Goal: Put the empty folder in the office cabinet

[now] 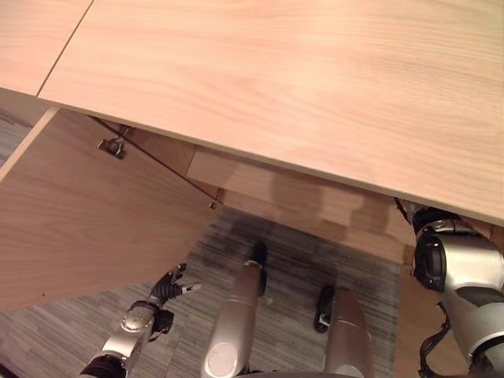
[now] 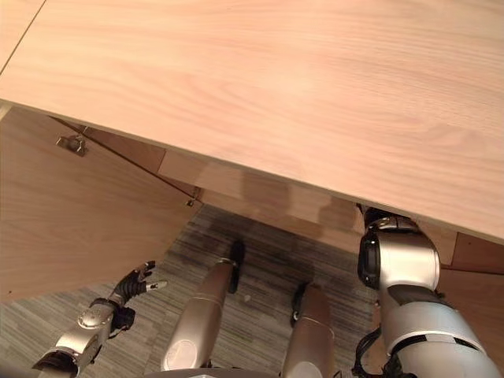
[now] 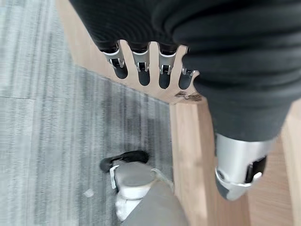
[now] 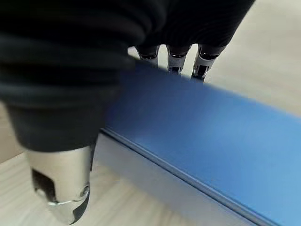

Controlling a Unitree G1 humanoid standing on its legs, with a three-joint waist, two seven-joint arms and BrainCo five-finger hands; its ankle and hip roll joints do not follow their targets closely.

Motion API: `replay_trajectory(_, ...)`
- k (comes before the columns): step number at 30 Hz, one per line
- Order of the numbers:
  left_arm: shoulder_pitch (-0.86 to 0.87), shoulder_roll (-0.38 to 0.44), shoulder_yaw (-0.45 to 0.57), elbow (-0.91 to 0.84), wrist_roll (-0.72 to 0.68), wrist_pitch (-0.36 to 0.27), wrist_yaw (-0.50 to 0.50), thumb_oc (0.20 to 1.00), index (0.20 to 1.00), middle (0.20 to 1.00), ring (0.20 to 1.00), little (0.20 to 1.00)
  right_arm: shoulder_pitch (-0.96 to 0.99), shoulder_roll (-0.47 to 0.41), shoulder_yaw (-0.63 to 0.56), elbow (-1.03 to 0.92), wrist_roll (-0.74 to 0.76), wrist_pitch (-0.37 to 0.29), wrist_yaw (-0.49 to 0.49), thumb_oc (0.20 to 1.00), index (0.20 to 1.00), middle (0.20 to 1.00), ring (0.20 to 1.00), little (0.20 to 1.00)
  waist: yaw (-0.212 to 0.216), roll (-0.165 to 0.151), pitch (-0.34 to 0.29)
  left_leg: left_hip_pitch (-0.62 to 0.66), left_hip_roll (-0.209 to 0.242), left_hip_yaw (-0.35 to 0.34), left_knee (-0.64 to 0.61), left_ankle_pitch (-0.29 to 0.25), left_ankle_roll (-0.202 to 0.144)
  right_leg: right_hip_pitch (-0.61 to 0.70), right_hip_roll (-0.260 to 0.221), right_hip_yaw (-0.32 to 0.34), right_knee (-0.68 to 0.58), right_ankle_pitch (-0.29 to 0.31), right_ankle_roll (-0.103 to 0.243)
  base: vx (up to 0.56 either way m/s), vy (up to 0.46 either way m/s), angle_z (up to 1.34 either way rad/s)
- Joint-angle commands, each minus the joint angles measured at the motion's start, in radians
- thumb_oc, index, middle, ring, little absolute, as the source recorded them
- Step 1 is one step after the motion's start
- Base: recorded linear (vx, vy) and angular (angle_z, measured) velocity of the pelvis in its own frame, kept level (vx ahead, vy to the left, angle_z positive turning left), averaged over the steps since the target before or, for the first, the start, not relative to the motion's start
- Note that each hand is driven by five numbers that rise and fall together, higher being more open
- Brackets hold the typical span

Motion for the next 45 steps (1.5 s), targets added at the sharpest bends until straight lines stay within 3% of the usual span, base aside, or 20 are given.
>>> replay_trajectory(1, -0.016, 0.068, 0.026, 0.018, -0.026, -0.028, -0.009, 1.000, 1.000, 1.000, 1.000, 1.000, -0.121, -0.135, 0.062, -0.033, -0.096, -0.015, 0.061, 1.000, 1.000, 1.000, 1.000, 1.000, 0.033, -0.004, 0.015, 0.162, 0.097, -0.111, 0.013, -0.222, -0.036, 0.076, -0.013, 0.017, -0.084, -0.022, 0.040, 0.00, 0.000, 0.00)
replay_trajectory(7, -0.012, 0.066, 0.029, -0.002, -0.034, -0.023, -0.018, 1.000, 1.000, 1.000, 1.000, 1.000, -0.120, -0.136, 0.069, -0.016, -0.102, -0.002, 0.070, 1.000, 1.000, 1.000, 1.000, 1.000, 0.037, -0.003, 0.015, 0.168, 0.096, -0.113, 0.006, -0.216, -0.036, 0.087, -0.012, 0.014, -0.089, -0.020, 0.040, 0.00, 0.005, 0.02)
replay_trajectory(15, -0.029, 0.049, 0.030, -0.013, -0.045, -0.017, -0.003, 1.000, 1.000, 1.000, 1.000, 1.000, -0.022, -0.023, -0.007, -0.008, -0.027, -0.014, 0.075, 1.000, 1.000, 1.000, 1.000, 1.000, 0.035, -0.001, 0.020, 0.172, 0.092, -0.110, -0.003, -0.214, -0.034, 0.099, -0.010, 0.012, -0.102, -0.016, 0.039, -0.01, 0.005, 0.00)
replay_trajectory(17, -0.038, 0.035, 0.034, -0.012, -0.048, -0.015, 0.005, 1.000, 1.000, 1.000, 1.000, 1.000, 0.029, 0.053, -0.037, -0.011, 0.007, -0.024, 0.074, 1.000, 1.000, 1.000, 1.000, 1.000, 0.034, 0.005, 0.031, 0.168, 0.090, -0.105, -0.017, -0.180, -0.033, 0.091, -0.011, 0.003, -0.117, 0.022, 0.036, -0.14, 0.051, -0.01)
replay_trajectory(21, -0.042, 0.007, 0.038, -0.004, -0.050, -0.009, 0.013, 1.000, 1.000, 1.000, 1.000, 1.000, 0.144, 0.166, -0.077, -0.033, 0.029, -0.030, 0.079, 1.000, 1.000, 1.000, 1.000, 1.000, 0.025, 0.005, 0.031, 0.188, 0.089, -0.105, -0.027, -0.200, -0.033, 0.114, -0.007, 0.009, -0.130, 0.010, 0.045, 0.00, 0.020, 0.01)
replay_trajectory(22, -0.040, -0.016, 0.056, 0.021, -0.048, -0.004, 0.012, 1.000, 1.000, 1.000, 1.000, 1.000, 0.238, 0.228, -0.084, -0.062, 0.027, -0.024, 0.102, 1.000, 1.000, 1.000, 1.000, 1.000, 0.024, 0.005, 0.037, 0.197, 0.090, -0.101, -0.057, -0.161, -0.034, 0.122, -0.012, -0.004, -0.159, 0.052, 0.047, -0.11, 0.051, 0.02)
replay_trajectory(31, 0.026, -0.072, 0.116, 0.050, -0.041, 0.006, -0.019, 1.000, 1.000, 1.000, 1.000, 1.000, 0.595, 0.376, -0.031, -0.187, -0.080, 0.015, 0.202, 1.000, 1.000, 1.000, 1.000, 1.000, -0.005, -0.018, 0.003, 0.333, 0.103, -0.092, -0.227, -0.100, -0.046, 0.250, -0.017, -0.040, -0.305, 0.132, 0.074, 0.02, 0.028, 0.04)
replay_trajectory(34, -0.031, -0.151, 0.155, 0.336, 0.056, 0.009, -0.014, 1.000, 1.000, 1.000, 1.000, 1.000, 0.730, 0.429, 0.008, -0.221, -0.116, 0.026, 0.259, 1.000, 1.000, 1.000, 1.000, 1.000, -0.049, -0.049, -0.028, 0.405, 0.117, -0.077, -0.299, -0.080, -0.051, 0.299, -0.013, -0.042, -0.360, 0.157, 0.085, 0.10, 0.039, 0.06)
replay_trajectory(45, -0.011, -0.214, 0.237, 0.493, 0.115, 0.001, -0.028, 1.000, 1.000, 1.000, 1.000, 1.000, 0.931, 0.428, 0.054, -0.249, -0.232, 0.087, 0.390, 1.000, 1.000, 1.000, 1.000, 1.000, -0.109, -0.074, -0.140, 0.606, 0.139, -0.042, -0.501, -0.015, -0.050, 0.437, 0.005, -0.061, -0.534, 0.245, 0.117, 0.10, 0.046, -0.03)
